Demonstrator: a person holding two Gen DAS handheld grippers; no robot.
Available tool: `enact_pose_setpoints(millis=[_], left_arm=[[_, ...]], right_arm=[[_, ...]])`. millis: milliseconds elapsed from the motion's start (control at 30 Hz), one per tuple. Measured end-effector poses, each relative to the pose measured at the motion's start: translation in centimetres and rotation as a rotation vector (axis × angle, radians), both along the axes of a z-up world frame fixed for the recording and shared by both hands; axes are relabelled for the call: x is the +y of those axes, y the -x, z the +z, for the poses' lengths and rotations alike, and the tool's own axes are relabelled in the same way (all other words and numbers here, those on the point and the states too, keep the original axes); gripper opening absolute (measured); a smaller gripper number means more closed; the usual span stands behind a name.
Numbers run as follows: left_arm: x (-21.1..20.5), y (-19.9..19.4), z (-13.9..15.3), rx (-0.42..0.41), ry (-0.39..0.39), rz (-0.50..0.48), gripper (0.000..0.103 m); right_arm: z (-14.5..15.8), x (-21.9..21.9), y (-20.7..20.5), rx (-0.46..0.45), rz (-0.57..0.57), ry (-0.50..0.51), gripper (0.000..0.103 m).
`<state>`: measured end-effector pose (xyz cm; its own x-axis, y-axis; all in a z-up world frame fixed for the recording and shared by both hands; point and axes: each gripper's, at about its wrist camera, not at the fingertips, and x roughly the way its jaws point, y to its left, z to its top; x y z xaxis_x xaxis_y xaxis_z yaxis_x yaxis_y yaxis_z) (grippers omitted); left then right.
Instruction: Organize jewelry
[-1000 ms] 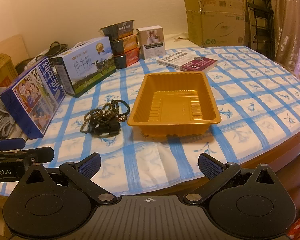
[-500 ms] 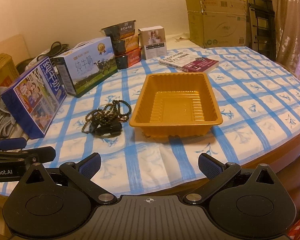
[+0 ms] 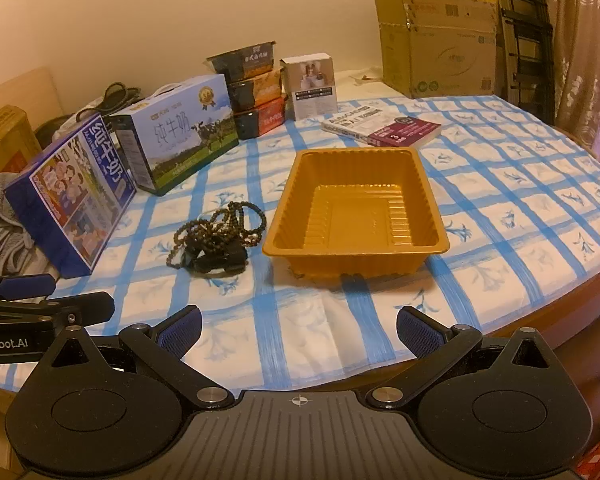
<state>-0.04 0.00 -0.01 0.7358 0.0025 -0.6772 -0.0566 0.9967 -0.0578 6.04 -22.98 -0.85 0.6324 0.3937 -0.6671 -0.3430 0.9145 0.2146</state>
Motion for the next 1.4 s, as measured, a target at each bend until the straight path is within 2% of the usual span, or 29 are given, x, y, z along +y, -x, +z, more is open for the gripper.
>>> enact_pose_setpoints(millis=[1400], left_arm=[[0.3,-0.5,0.4,-0.004,0.011,-0.003,0.091]], right_arm=[[-0.9,0.6,-1.0,-0.005,-0.018,-0.003,0.103]])
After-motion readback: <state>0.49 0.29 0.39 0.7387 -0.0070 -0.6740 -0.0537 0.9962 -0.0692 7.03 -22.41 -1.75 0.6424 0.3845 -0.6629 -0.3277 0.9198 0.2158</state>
